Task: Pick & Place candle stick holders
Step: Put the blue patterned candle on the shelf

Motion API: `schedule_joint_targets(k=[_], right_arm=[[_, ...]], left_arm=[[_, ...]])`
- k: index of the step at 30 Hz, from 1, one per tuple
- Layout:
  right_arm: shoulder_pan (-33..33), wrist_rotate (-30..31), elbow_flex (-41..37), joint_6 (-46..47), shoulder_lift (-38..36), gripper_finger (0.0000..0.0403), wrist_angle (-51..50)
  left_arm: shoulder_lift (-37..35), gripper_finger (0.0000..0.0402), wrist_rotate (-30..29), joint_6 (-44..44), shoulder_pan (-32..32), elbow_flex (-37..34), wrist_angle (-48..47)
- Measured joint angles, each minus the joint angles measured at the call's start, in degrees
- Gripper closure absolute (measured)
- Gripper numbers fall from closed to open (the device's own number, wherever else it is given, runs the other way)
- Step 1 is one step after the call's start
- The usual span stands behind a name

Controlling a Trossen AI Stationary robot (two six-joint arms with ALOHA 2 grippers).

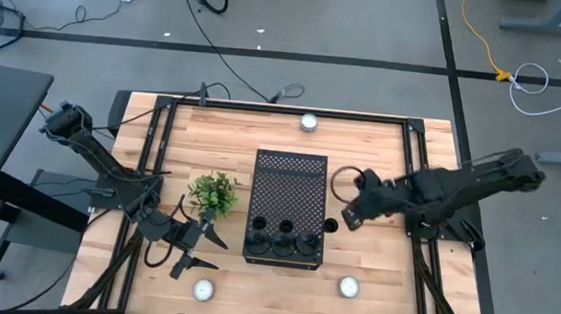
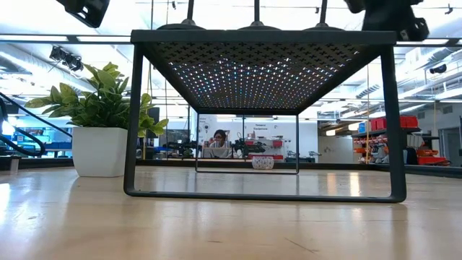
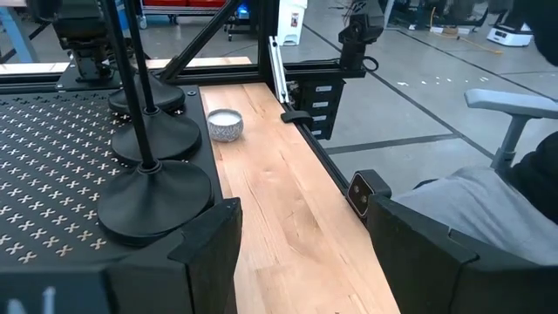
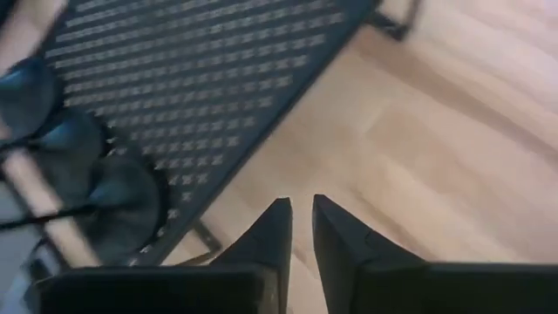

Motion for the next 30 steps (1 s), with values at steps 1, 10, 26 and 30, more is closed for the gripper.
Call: schedule_joint_targets(k=[1, 10, 26, 30], right_arm=[[1.68, 0.43, -2.04, 0.11, -0.73, 0.0358, 3.07], [12.65, -1.25, -14.54, -1.77, -1.3, 0.0377, 27.08], [30.36, 2.51, -22.04, 17.02, -1.05, 0.0383, 38.88], [33.21, 0.47, -24.63, 24.51, 0.8, 0.0383, 42.53]], left_arm=[[0.0, 0.0154, 0.0, 0.0, 0.01, 0.0, -0.02], [0.0, 0.0154, 0.0, -0.05, 0.0, 0.0, 0.15], [0.02, 0.0154, -0.22, -1.11, 0.01, 0.0, 0.15], [0.0, 0.0154, -0.22, -1.11, 0.02, 0.0, 0.15]])
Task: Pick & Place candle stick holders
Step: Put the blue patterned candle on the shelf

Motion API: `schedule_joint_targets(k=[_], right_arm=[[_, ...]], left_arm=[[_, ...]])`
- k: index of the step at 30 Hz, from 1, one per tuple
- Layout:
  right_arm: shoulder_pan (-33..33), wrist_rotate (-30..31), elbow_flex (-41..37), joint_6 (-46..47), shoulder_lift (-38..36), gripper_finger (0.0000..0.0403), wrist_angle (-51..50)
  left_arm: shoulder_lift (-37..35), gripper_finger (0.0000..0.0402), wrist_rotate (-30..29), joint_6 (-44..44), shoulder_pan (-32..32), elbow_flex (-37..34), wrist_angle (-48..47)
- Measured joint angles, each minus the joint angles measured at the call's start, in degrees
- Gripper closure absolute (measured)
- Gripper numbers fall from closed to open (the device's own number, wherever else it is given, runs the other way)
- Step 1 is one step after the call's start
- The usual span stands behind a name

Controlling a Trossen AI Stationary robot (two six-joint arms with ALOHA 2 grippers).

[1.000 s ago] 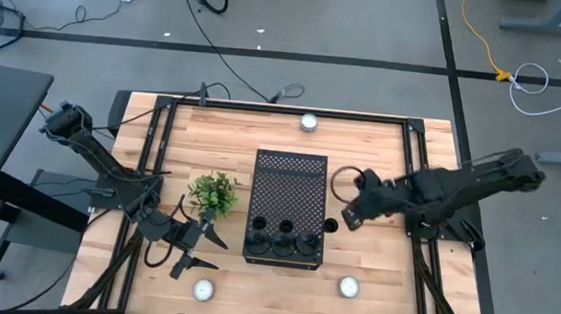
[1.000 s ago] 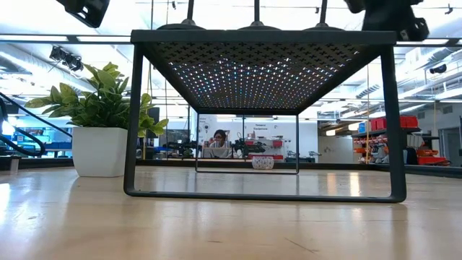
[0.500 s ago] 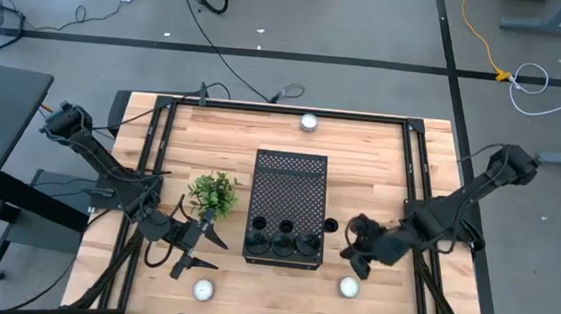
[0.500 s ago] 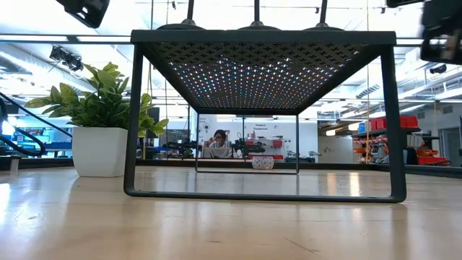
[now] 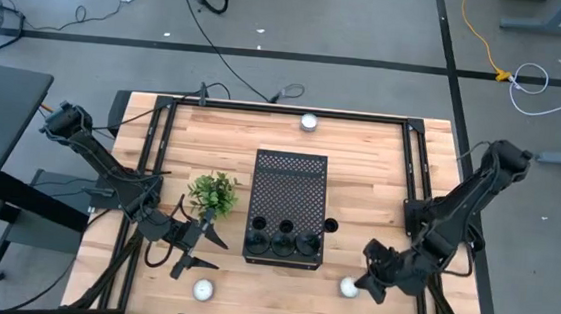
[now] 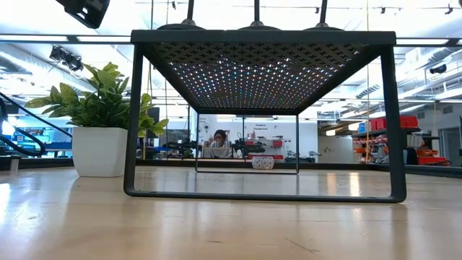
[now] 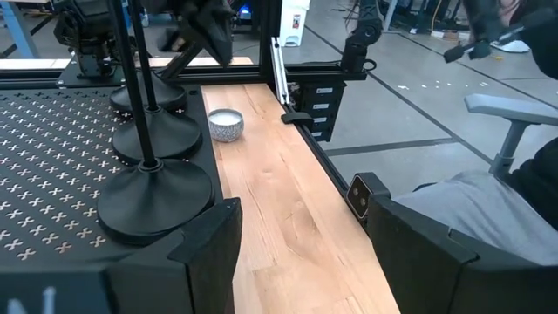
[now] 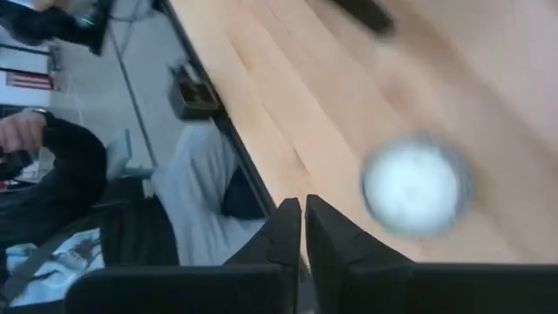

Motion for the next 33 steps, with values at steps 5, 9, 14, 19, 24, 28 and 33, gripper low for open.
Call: schedule_joint_targets(k=[5, 9, 14, 19, 24, 28, 33], right_arm=[[2.12, -6.76, -3.09, 9.07, 3.26, 0.0383, 2.24], [2.51, -8.53, -4.74, 10.62, 4.24, 0.0383, 1.78], [2.51, -3.51, -6.26, 9.27, 4.24, 0.0383, 1.94], [2.46, -3.06, -8.02, 10.06, 4.24, 0.0383, 1.79], [2.34, -5.72, -8.44, 10.57, 4.24, 0.0383, 1.73], [2.29, -3.06, -8.44, 8.87, 4.24, 0.0383, 2.33], [2.24, -1.2, -8.44, 6.44, 4.24, 0.0383, 2.14]], left_arm=[[0.02, 0.0154, -0.34, 0.04, -0.02, 0.0, 0.02], [0.02, 0.0154, -0.44, 0.01, 0.0, 0.0, 0.07], [0.0, 0.0154, -0.44, -0.25, -0.02, 0.0, 0.07], [0.0, 0.0154, -0.44, -0.36, -0.02, 0.0, 0.07], [0.0, 0.0154, -0.44, -0.36, -0.02, 0.0, 0.07], [0.02, 0.0154, -0.44, -0.36, -0.02, 0.0, 0.07], [0.0, 0.0154, -0.42, -0.36, -0.02, 0.0, 0.06]])
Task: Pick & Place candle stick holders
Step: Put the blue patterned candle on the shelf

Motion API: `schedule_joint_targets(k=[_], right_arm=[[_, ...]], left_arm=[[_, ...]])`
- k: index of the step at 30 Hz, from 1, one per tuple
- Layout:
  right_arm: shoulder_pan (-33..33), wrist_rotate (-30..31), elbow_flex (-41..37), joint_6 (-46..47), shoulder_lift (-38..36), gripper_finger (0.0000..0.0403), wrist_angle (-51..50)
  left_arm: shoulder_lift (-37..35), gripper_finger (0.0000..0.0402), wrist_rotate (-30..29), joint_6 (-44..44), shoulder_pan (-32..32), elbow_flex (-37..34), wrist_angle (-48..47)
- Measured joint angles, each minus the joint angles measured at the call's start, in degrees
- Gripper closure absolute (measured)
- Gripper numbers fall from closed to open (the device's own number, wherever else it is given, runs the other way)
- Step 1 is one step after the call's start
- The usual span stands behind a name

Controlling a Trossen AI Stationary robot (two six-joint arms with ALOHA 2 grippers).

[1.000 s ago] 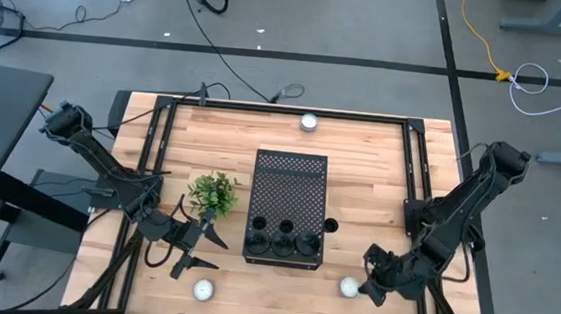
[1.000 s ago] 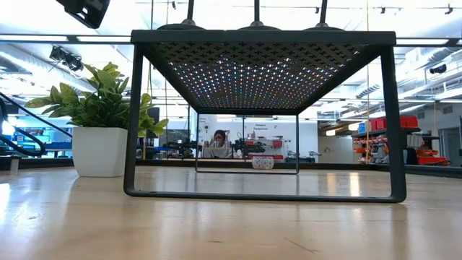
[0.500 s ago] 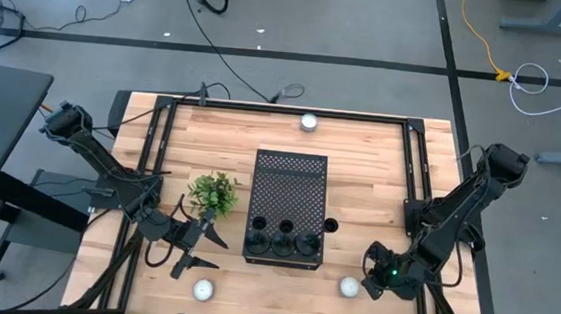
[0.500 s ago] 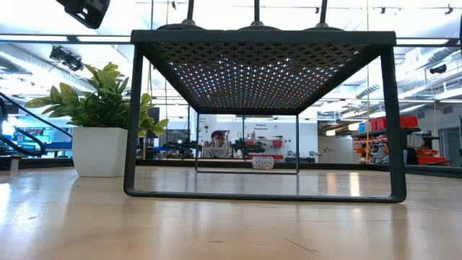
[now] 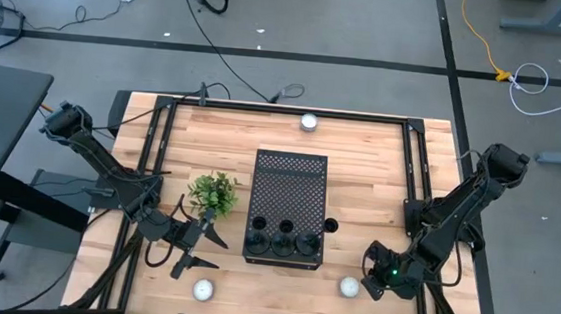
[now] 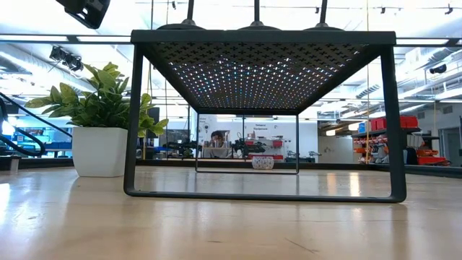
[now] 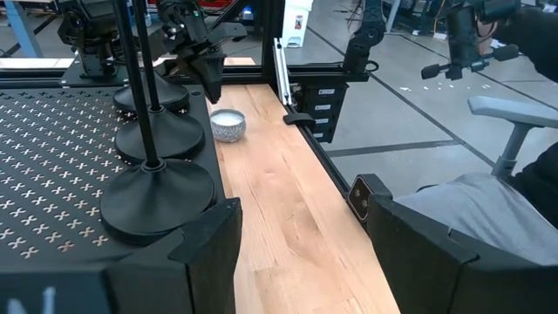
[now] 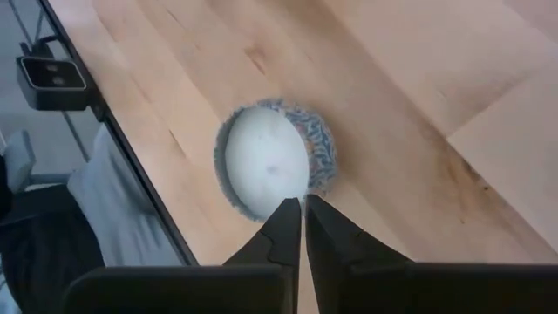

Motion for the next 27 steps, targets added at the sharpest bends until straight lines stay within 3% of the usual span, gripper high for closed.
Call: schedule_joint_targets(k=[9, 13, 22, 27], right_arm=[[0.01, 1.55, 0.0, 3.2, 0.0, 0.0381, 0.12], [-0.33, 2.46, 0.02, 2.66, 0.0, 0.0363, 1.36], [-0.38, 3.1, 0.02, 2.63, 0.0, 0.025, 2.84], [-0.38, 7.81, 0.02, -1.13, 0.0, 0.0181, 7.46]], left_arm=[[0.01, 0.0154, 0.0, -0.02, 0.0, 0.0, -0.01], [0.0, 0.0154, 0.0, -0.02, 0.0, 0.0, -0.01], [0.0, 0.0154, 0.0, -0.04, 0.02, 0.0, -0.01], [0.0, 0.0154, 0.0, -0.04, 0.0, 0.0, -0.01]])
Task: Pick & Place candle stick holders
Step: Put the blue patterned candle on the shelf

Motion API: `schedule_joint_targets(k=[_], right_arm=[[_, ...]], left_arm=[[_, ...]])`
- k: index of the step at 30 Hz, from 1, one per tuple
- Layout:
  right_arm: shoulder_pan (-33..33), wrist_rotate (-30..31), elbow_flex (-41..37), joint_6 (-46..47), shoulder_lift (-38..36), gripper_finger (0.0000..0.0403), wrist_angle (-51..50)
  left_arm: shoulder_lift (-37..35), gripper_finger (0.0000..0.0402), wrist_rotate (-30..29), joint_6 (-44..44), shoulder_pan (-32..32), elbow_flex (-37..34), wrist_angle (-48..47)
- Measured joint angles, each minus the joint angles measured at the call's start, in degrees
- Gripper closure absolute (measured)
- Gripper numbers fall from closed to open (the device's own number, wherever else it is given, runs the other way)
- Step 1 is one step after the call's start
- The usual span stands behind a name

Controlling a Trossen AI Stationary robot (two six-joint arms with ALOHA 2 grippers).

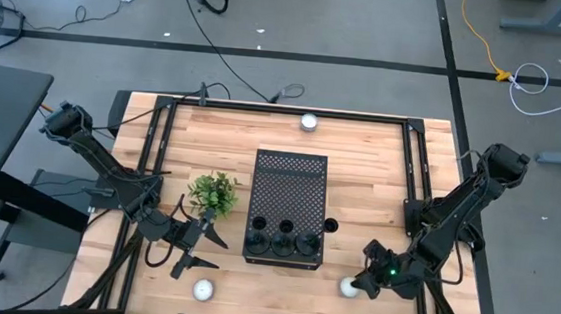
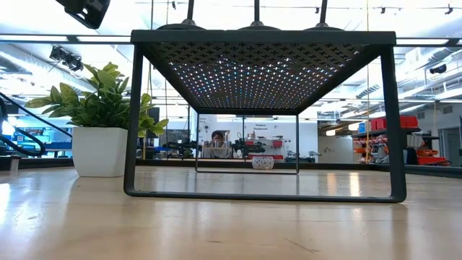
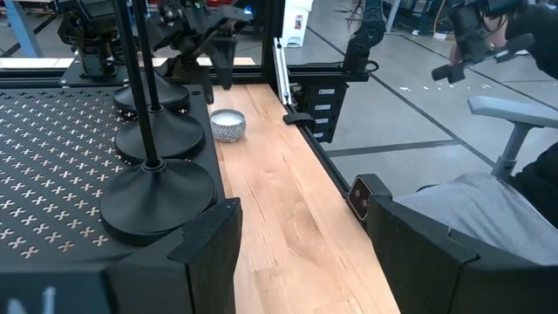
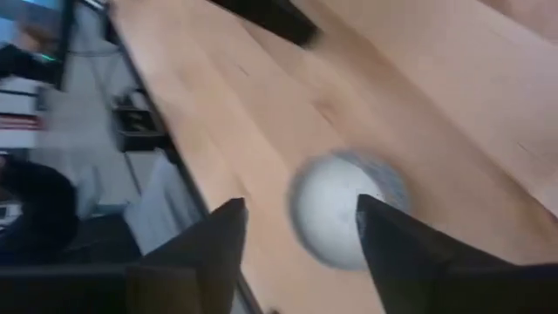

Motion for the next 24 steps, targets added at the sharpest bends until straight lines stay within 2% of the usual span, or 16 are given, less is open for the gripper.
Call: schedule_joint_targets(k=[4, 9, 20, 24], right_arm=[[0.0, 3.27, 0.0, -4.6, 0.0, 0.0139, 4.61], [0.0, 3.36, 0.02, -6.78, 0.0, 0.0115, 5.58], [0.0, 1.33, 0.02, -8.23, 0.0, 0.0115, 7.03], [0.07, -0.55, 0.02, -13.83, 0.0, 0.0116, 7.93]], left_arm=[[0.01, 0.0154, 0.0, 0.0, 0.0, 0.0, 0.0], [0.01, 0.0154, 0.0, 0.0, 0.0, 0.0, -0.01], [0.0, 0.0154, 0.0, -0.01, 0.01, 0.0, 0.0], [0.0, 0.0154, 0.0, 0.0, 0.0, 0.0, -0.01]])
